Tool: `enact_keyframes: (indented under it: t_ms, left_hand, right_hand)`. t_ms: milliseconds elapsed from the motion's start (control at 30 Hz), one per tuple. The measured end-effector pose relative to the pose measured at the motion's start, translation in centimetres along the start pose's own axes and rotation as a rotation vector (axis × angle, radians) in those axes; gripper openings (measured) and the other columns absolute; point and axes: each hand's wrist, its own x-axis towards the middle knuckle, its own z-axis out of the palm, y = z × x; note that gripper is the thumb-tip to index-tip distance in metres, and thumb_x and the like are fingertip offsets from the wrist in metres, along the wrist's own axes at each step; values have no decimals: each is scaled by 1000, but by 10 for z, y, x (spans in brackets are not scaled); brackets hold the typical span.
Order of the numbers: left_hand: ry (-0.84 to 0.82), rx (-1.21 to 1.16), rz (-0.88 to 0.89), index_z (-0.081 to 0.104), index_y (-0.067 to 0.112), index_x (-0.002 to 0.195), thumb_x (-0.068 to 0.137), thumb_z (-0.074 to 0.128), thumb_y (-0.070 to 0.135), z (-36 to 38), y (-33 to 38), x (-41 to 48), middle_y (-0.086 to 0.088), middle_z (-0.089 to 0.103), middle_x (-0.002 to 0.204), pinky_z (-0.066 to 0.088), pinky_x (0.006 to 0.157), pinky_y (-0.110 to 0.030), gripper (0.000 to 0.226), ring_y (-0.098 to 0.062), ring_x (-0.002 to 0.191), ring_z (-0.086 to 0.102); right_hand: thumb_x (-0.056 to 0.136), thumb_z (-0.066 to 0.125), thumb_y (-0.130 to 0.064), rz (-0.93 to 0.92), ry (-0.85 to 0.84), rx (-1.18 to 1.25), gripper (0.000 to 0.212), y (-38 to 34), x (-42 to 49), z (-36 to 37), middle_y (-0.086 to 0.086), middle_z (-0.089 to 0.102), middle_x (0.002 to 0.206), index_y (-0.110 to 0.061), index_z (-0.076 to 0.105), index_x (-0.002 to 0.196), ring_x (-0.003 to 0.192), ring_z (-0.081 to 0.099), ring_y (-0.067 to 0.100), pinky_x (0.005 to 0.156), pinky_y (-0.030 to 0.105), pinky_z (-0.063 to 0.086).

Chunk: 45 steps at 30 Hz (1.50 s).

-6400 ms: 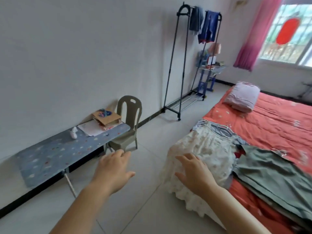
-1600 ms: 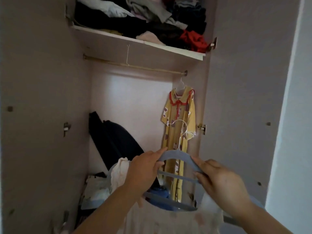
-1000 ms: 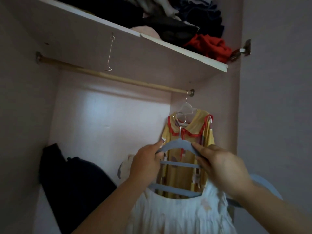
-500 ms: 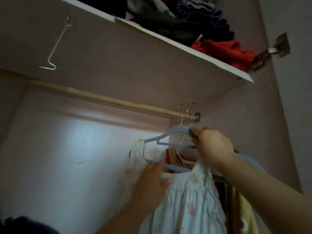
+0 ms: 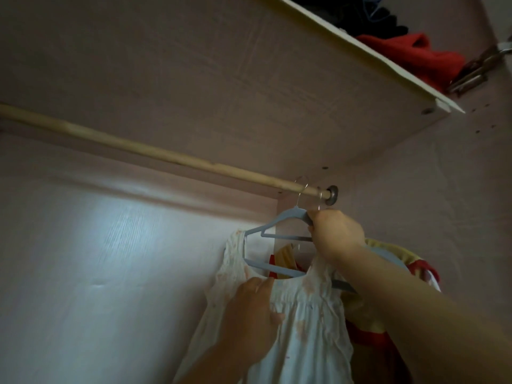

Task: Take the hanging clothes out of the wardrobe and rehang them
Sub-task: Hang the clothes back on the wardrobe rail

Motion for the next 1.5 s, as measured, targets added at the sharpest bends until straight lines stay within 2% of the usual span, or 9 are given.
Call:
enact_keyframes:
  t_ms: [100, 200, 300, 567, 700, 833, 1033, 1300, 1500]
  left_hand:
    - [-19, 34, -10, 18, 25, 147, 95, 46, 39, 1, -10, -1, 7, 28, 147, 24, 109, -25, 61, -12, 135, 25]
    - [-59, 80, -16, 18, 25, 147, 95, 45, 40, 0, -15, -5, 6, 24, 149, 22, 111, -27, 61, -14, 137, 23]
    - [-83, 125, -30, 16, 25, 148, 96, 44, 39, -2, -17, -8, 5, 20, 152, 19, 112, -28, 61, -16, 139, 19]
    - [-138, 206, -78, 12, 28, 148, 96, 42, 41, -7, -25, -21, 6, 15, 153, 18, 111, -27, 62, -15, 141, 14]
    - [-172, 239, -97, 14, 25, 148, 95, 42, 41, -14, -24, -34, 4, 18, 152, 23, 110, -28, 62, -16, 138, 22]
    - [-213, 220, -128, 22, 24, 145, 95, 45, 39, -26, -20, -48, 0, 28, 147, 30, 106, -29, 57, -18, 132, 31]
    - [-292, 175, -171, 32, 21, 141, 93, 49, 35, -45, -12, -88, -5, 39, 139, 37, 102, -34, 53, -22, 126, 40]
    - [-482, 142, -195, 30, 15, 142, 96, 46, 32, -70, 18, -184, -9, 36, 142, 36, 103, -33, 52, -23, 128, 38]
    - [-675, 110, -151, 47, 12, 128, 92, 50, 32, -74, 65, -295, -11, 48, 130, 43, 96, -39, 41, -26, 117, 47]
  right_hand:
    - [89, 55, -9, 15, -109, 17, 31, -3, 0, 6, 5, 51, 103, -16, 52, 119, 89, 54, 23, 73, 34, 47]
    - [88, 56, -9, -3, -36, 21, 29, -1, -2, 15, 3, 47, 95, -16, 52, 117, 85, 53, 21, 70, 31, 47]
    - [90, 55, -9, 8, -89, 18, 30, 0, 0, 13, 6, 52, 105, -15, 51, 119, 92, 56, 22, 75, 32, 48]
    - [84, 59, -8, -48, -22, -13, 27, -9, 7, 24, -1, 37, 71, -15, 55, 109, 79, 49, 18, 70, 28, 43]
    - [88, 57, -12, -19, -87, 28, 32, -5, 2, 20, 3, 46, 94, -14, 52, 120, 97, 55, 22, 78, 32, 48]
    - [91, 50, -15, -83, 68, -14, 35, -3, -22, 24, 4, 49, 106, -19, 50, 126, 103, 51, 22, 77, 33, 44]
    - [93, 41, -22, -204, 148, -143, 38, 12, -87, 32, 7, 42, 134, -17, 47, 130, 128, 33, 28, 110, 42, 23]
    - [92, 46, -29, -192, -249, 21, 49, 21, -246, 35, 4, 43, 133, -28, 33, 139, 125, 38, 26, 103, 39, 29]
    - [91, 52, -36, -57, -553, 72, 58, 39, -418, 21, 6, 42, 136, -28, 29, 143, 125, 40, 28, 102, 38, 35]
